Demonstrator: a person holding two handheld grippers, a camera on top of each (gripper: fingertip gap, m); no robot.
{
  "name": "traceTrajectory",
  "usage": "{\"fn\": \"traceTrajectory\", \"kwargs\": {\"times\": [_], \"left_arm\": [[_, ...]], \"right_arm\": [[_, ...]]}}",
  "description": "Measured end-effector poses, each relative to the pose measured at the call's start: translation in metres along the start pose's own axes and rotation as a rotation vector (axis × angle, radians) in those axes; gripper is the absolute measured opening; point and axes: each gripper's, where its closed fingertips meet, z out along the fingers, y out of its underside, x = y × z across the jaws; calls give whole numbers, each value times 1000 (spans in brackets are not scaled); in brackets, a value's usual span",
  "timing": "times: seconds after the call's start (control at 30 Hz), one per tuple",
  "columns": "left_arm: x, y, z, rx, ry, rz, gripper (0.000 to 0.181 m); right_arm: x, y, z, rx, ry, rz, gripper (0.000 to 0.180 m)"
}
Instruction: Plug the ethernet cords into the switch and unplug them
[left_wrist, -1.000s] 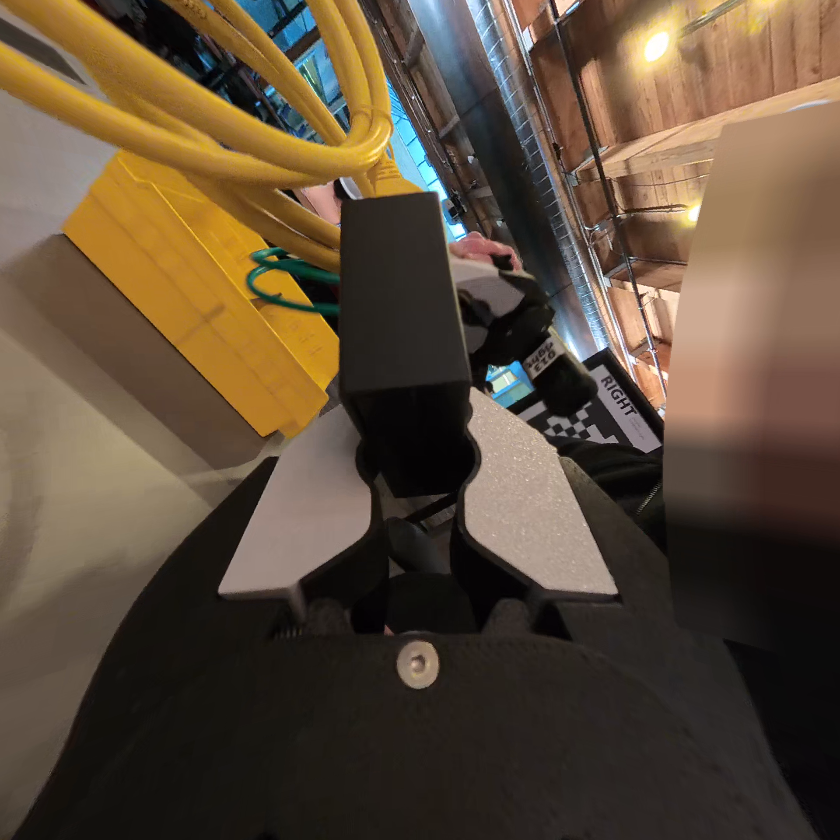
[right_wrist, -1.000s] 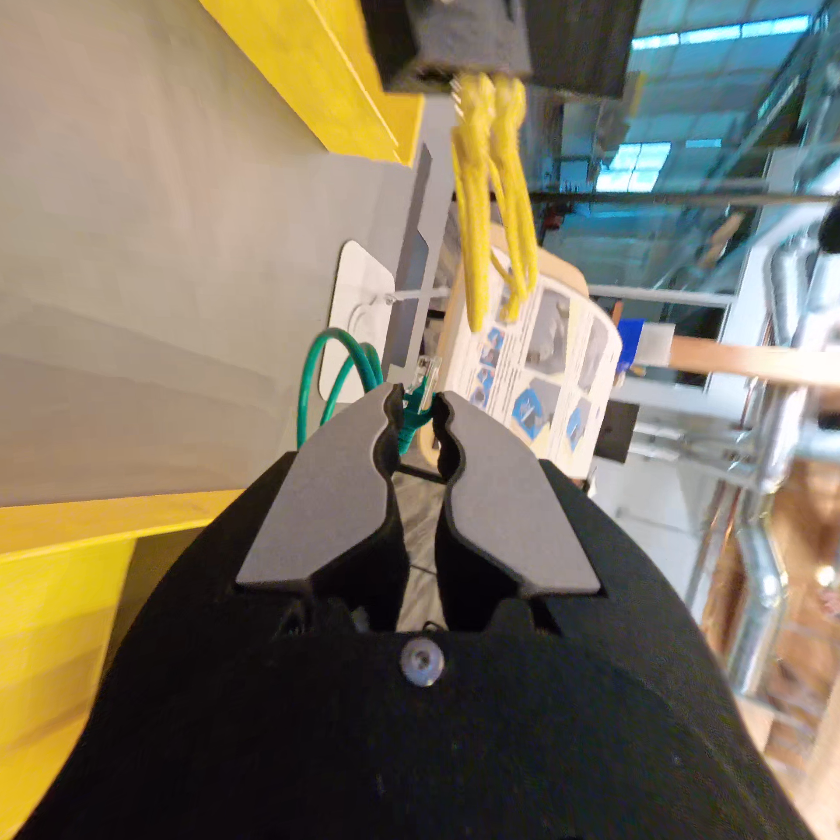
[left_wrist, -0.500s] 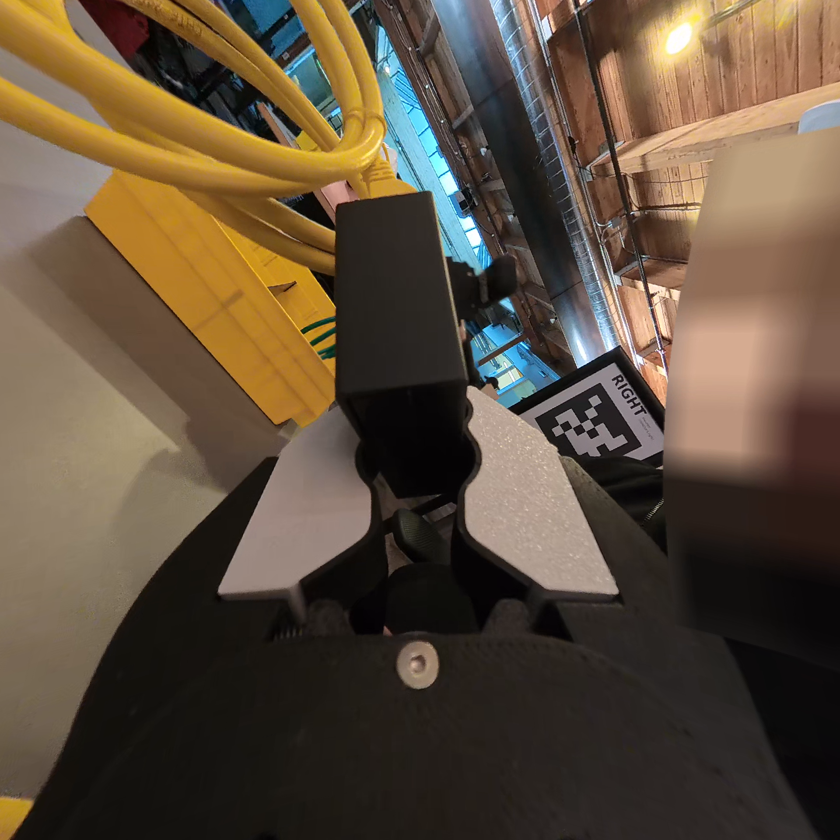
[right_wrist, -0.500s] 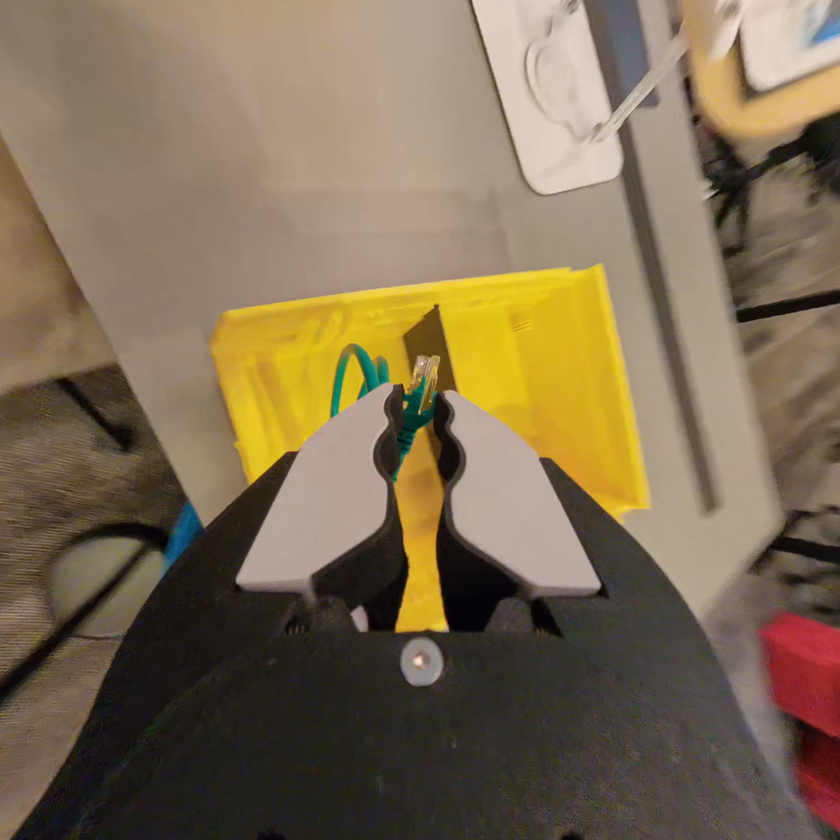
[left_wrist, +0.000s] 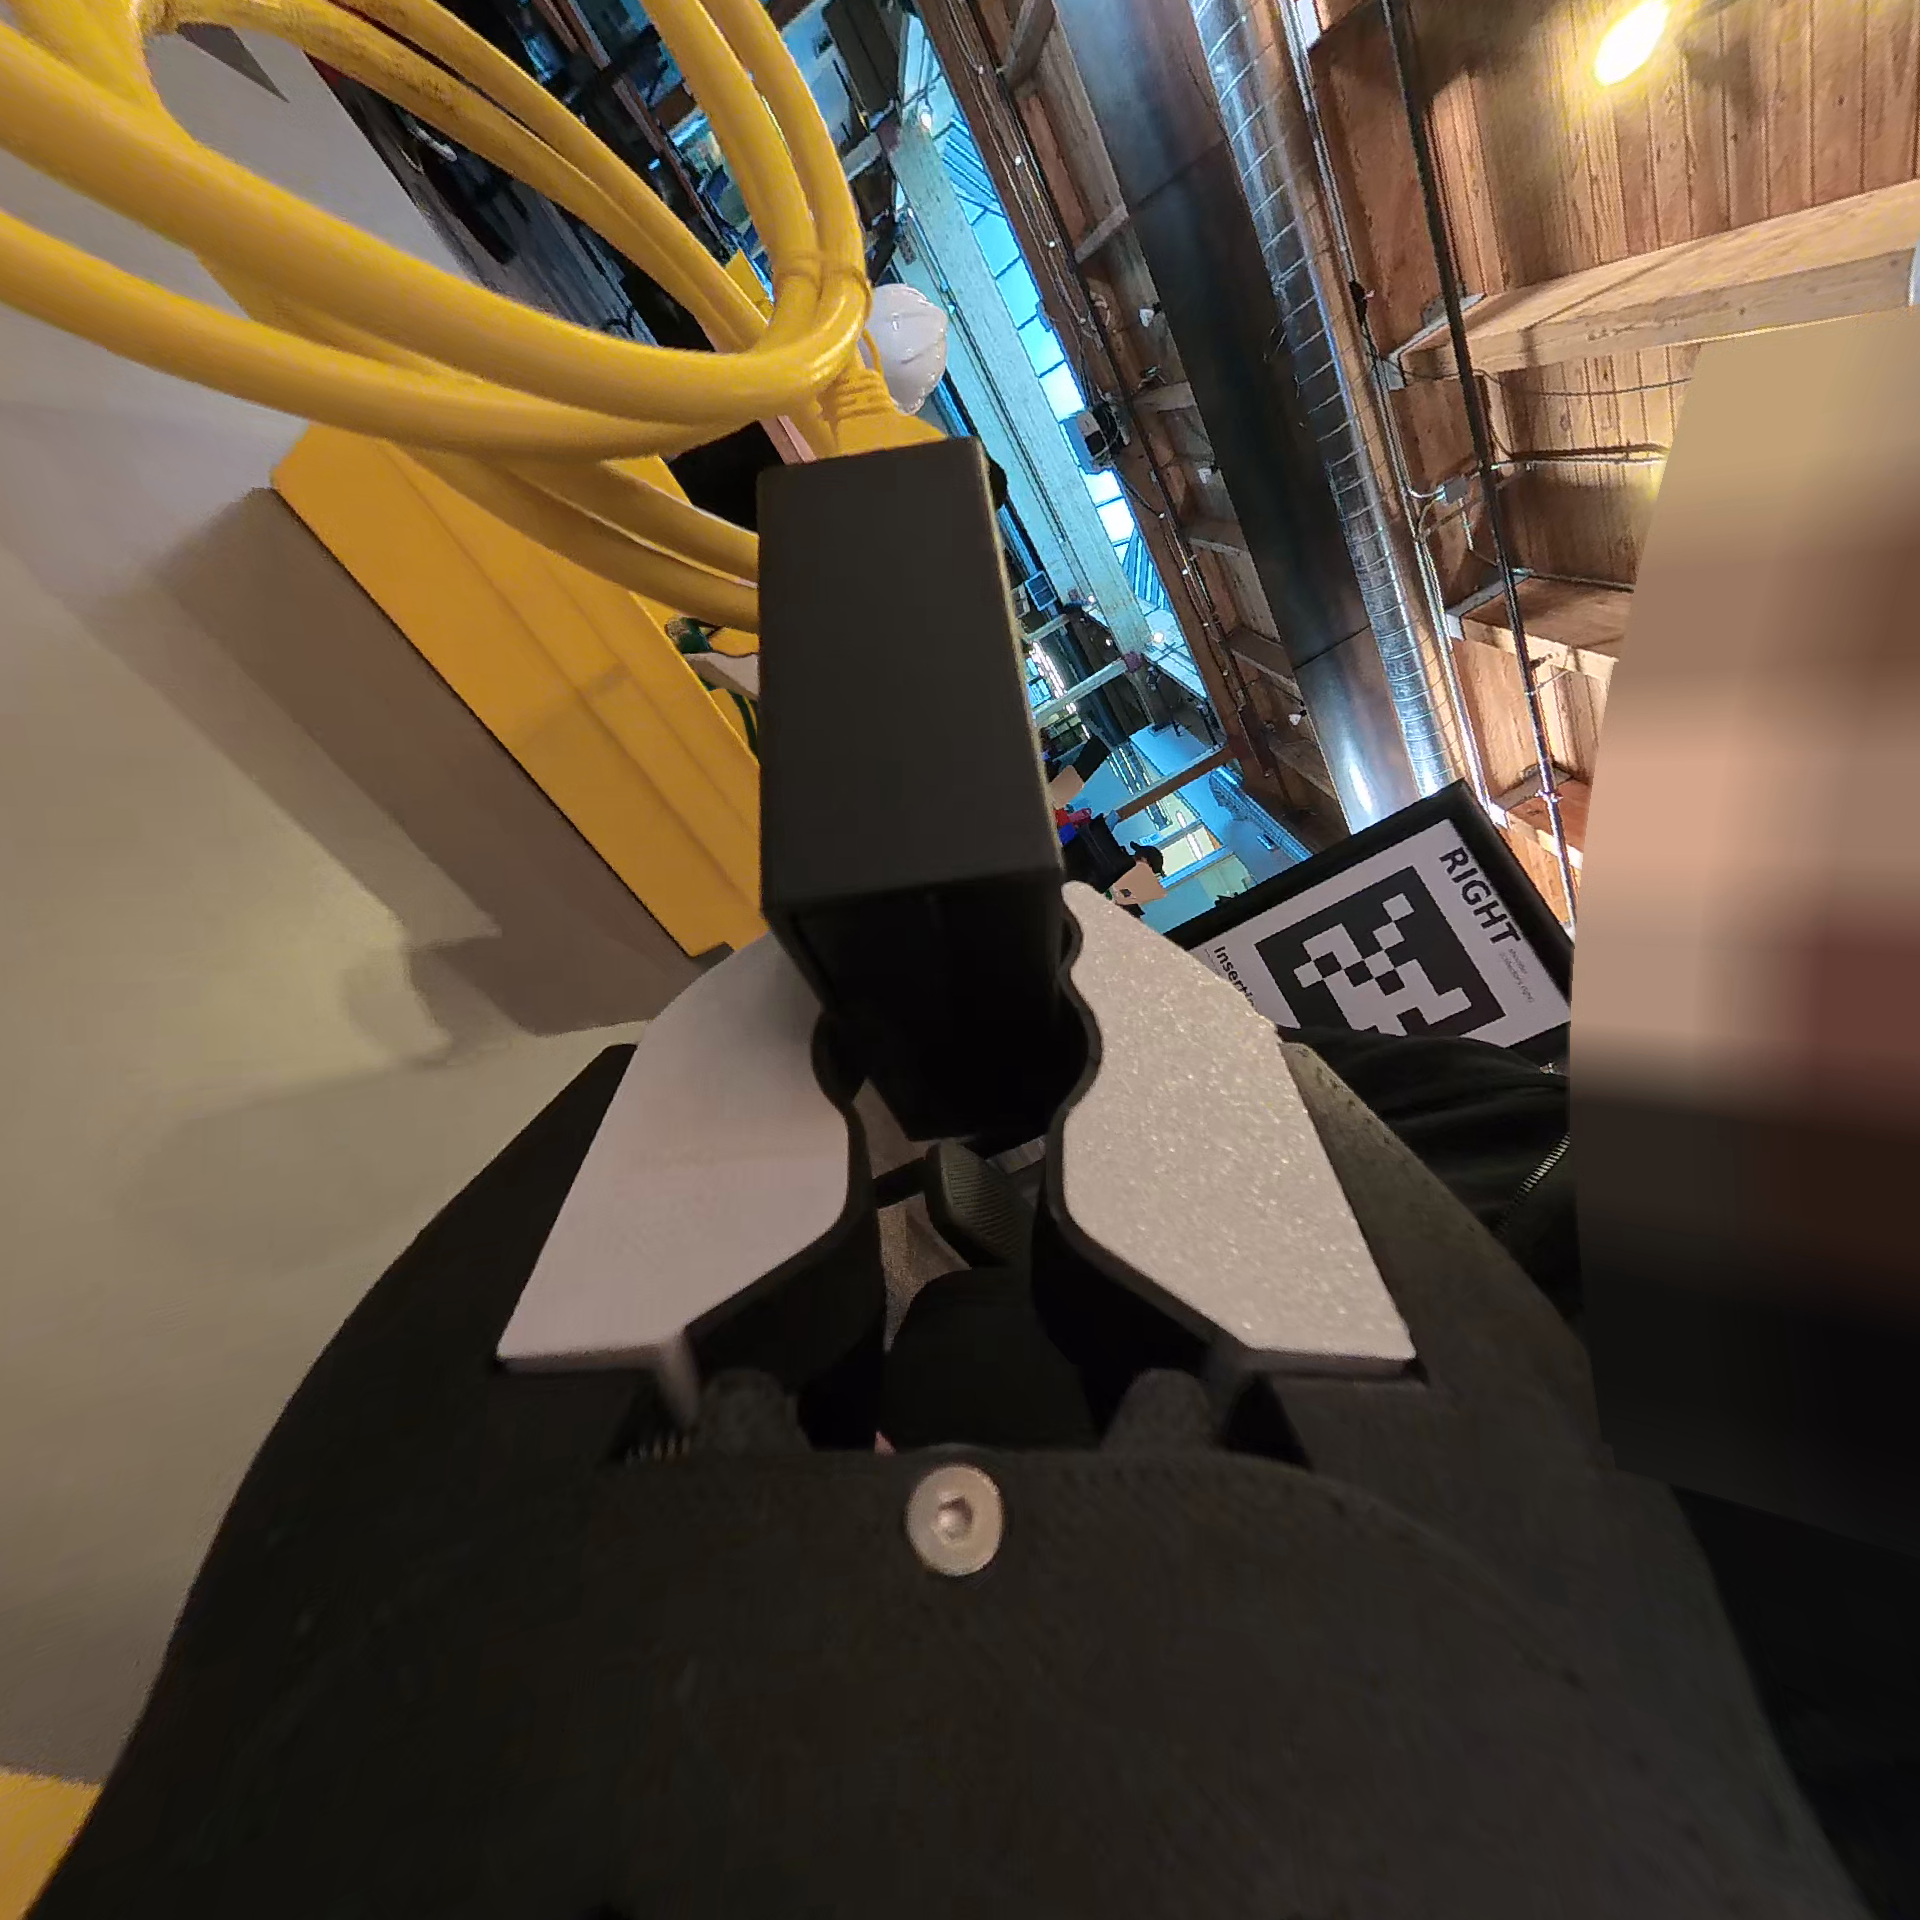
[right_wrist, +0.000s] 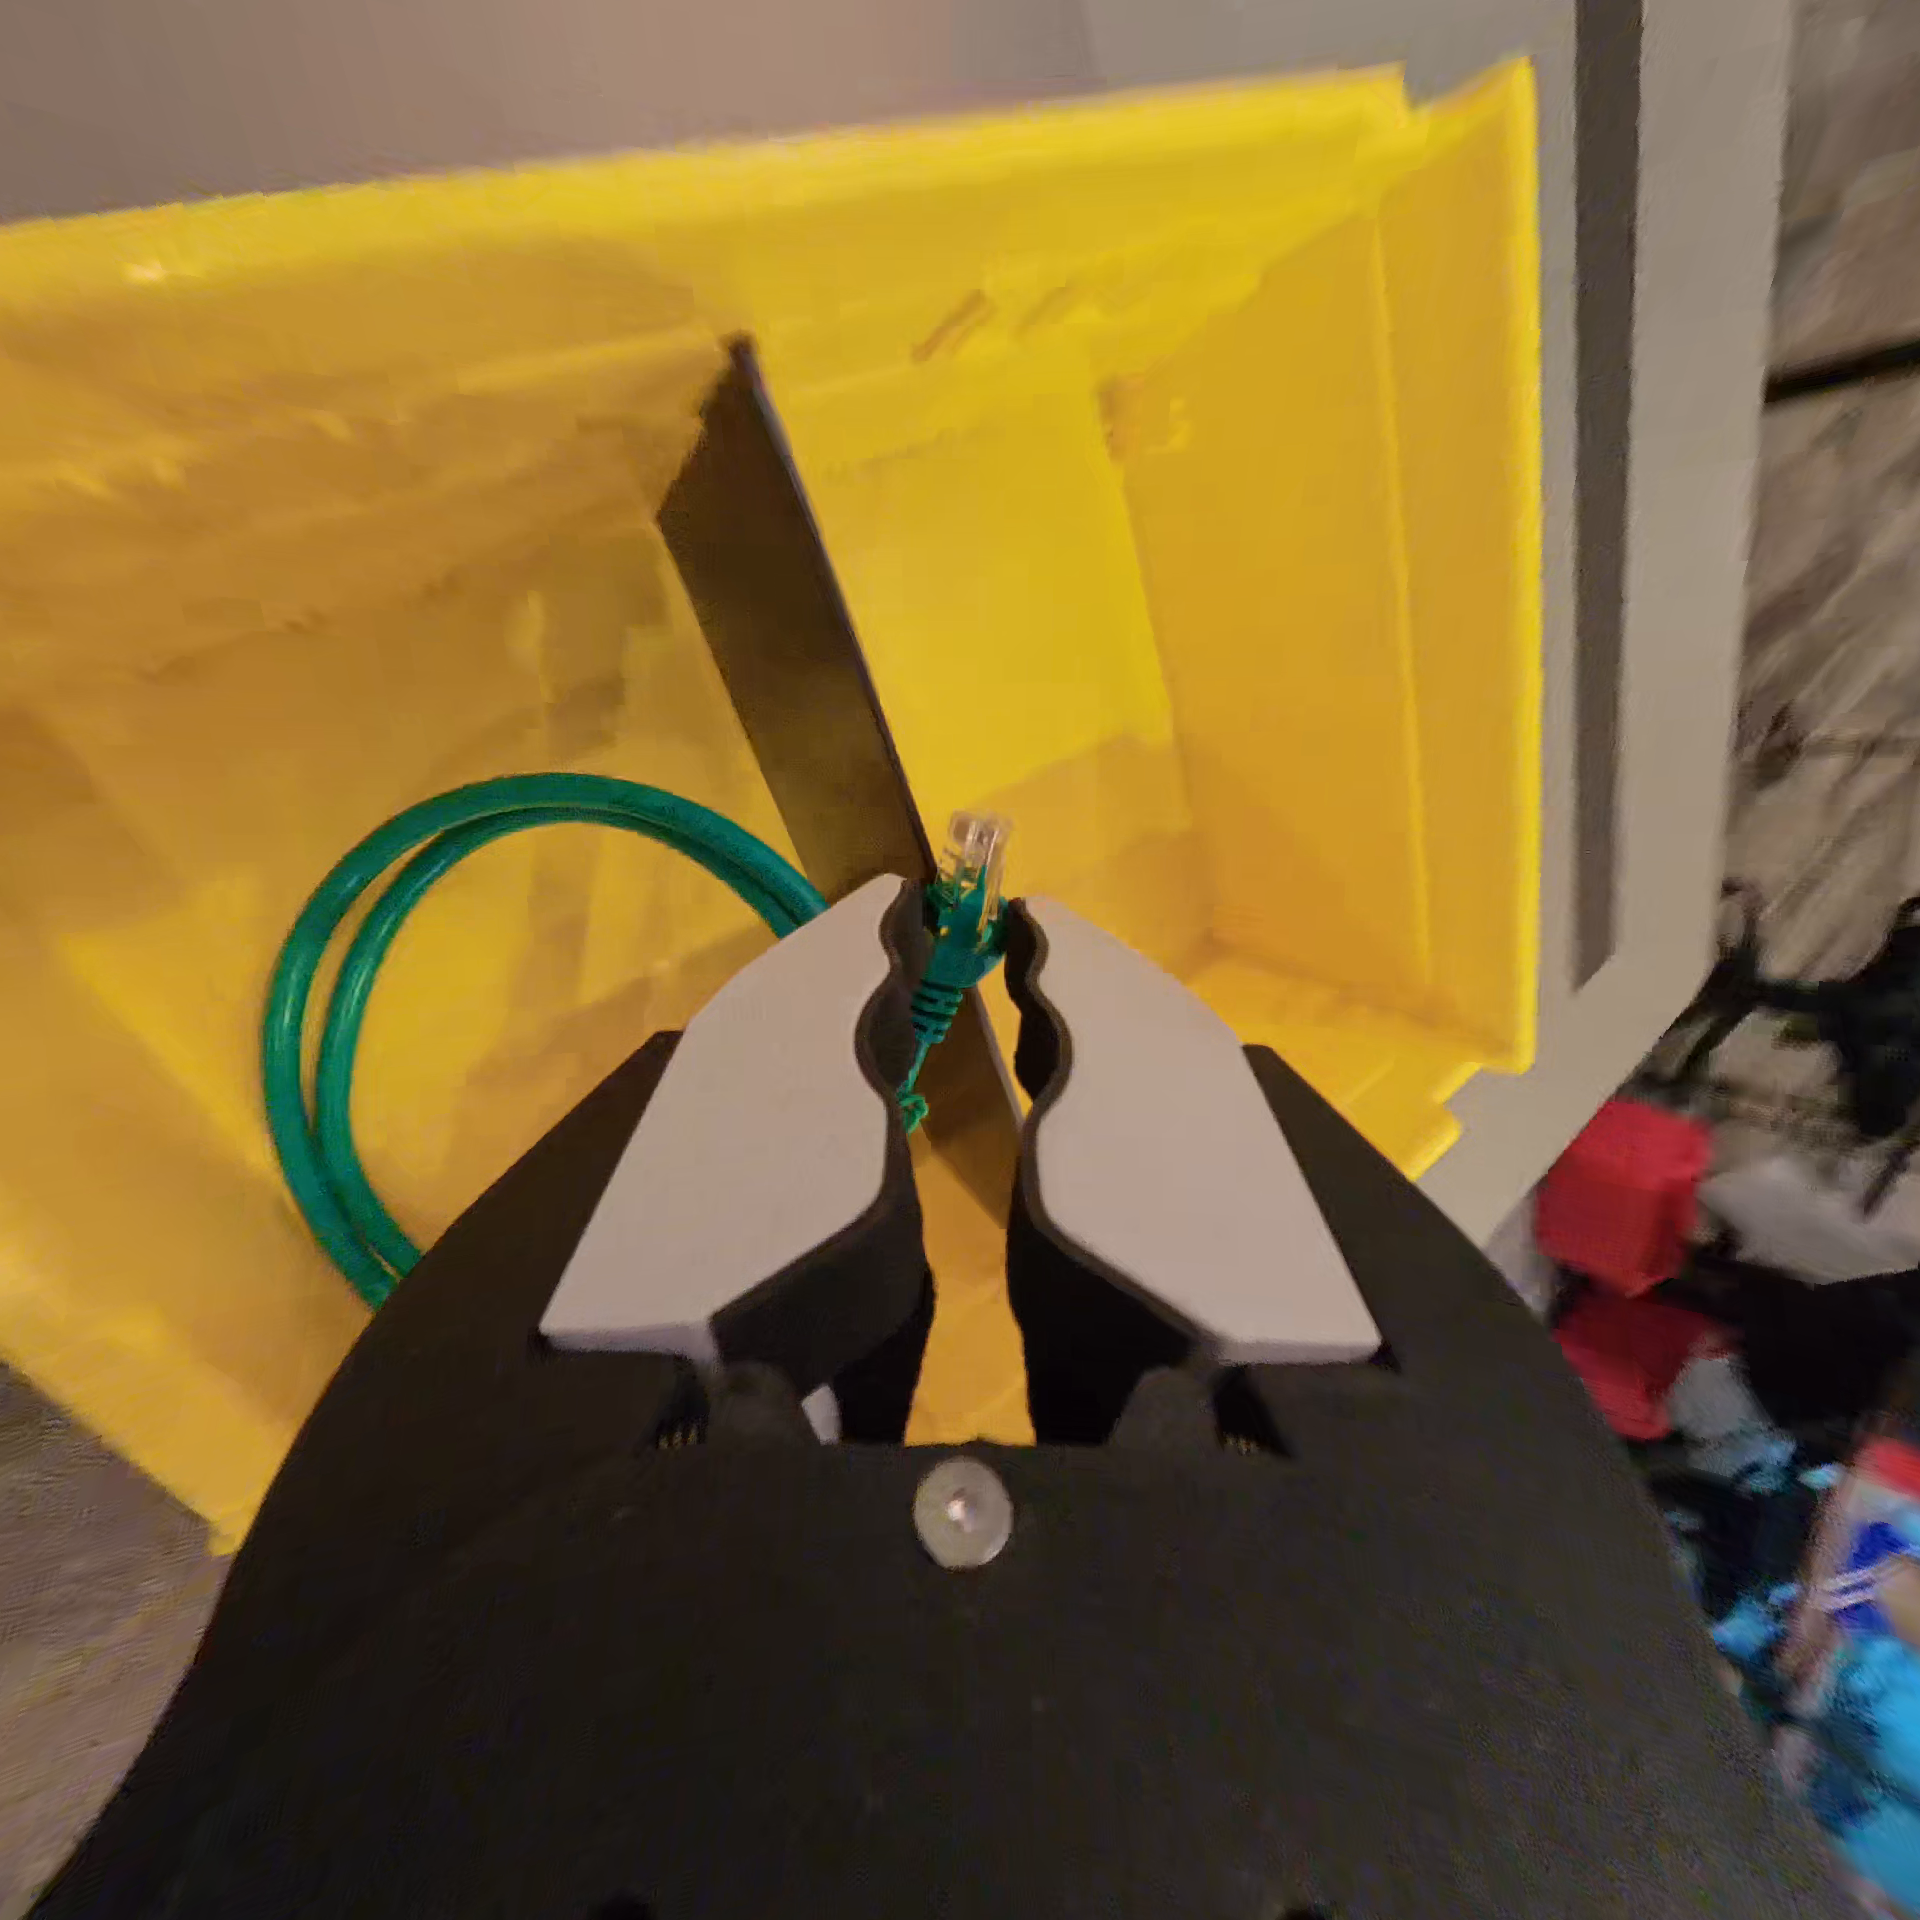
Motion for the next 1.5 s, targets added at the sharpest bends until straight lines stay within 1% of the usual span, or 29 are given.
{"fn": "traceTrajectory", "kwargs": {"times": [0.03,0.1,0.27,0.33,0.43,0.57,0.63,0.67,0.7,0.77,0.8,0.93,0.97,1.03,1.07,1.13,1.23,1.3,1.37,1.43,1.5], "left_arm": [[-1,0,0,0,-3,0,31],[-1,0,-1,2,-2,-1,31],[-2,-1,-3,6,-7,4,31],[-3,-1,-3,7,-13,4,31],[-3,-1,-4,13,-15,4,31],[-4,-2,-3,14,-15,5,31],[-4,0,-1,8,-14,7,31],[-4,0,-2,5,-15,9,31],[-4,0,-2,5,-16,11,31],[-5,-1,-3,11,-22,12,31],[-6,-2,-4,13,-22,10,31],[-5,-2,-4,8,-16,15,31],[-6,-2,-4,7,-17,17,31],[-6,0,-2,-1,-17,17,31],[-6,1,-1,-4,-16,16,31],[-4,3,0,-13,-6,7,31],[1,8,5,-36,8,7,31],[7,10,7,-44,35,-7,31],[12,12,9,-42,72,-38,31],[14,18,13,-63,92,-59,31],[18,23,16,-80,122,-89,32]], "right_arm": [[0,-3,1,-2,27,-53,14],[2,-8,3,-22,85,-95,14],[4,-29,10,75,309,-270,14],[2,-35,14,136,382,-276,13],[-1,-41,20,160,434,-285,14],[0,-43,21,147,372,-344,14],[-3,-46,20,152,388,-393,13],[-7,-49,19,171,392,-421,17],[-9,-48,21,170,382,-406,26],[-8,-47,21,159,362,-367,33],[-7,-48,18,156,343,-352,40],[0,-61,-15,208,254,-221,40],[1,-68,-26,222,243,-209,40],[4,-98,-55,300,294,-227,39],[0,-118,-72,359,316,-261,39],[-8,-156,-97,413,412,-357,42],[-32,-215,-121,508,527,-519,41],[-50,-248,-125,551,574,-600,47],[-62,-275,-121,567,635,-697,48],[-72,-296,-117,600,689,-780,47],[-77,-310,-109,597,720,-836,46]]}}
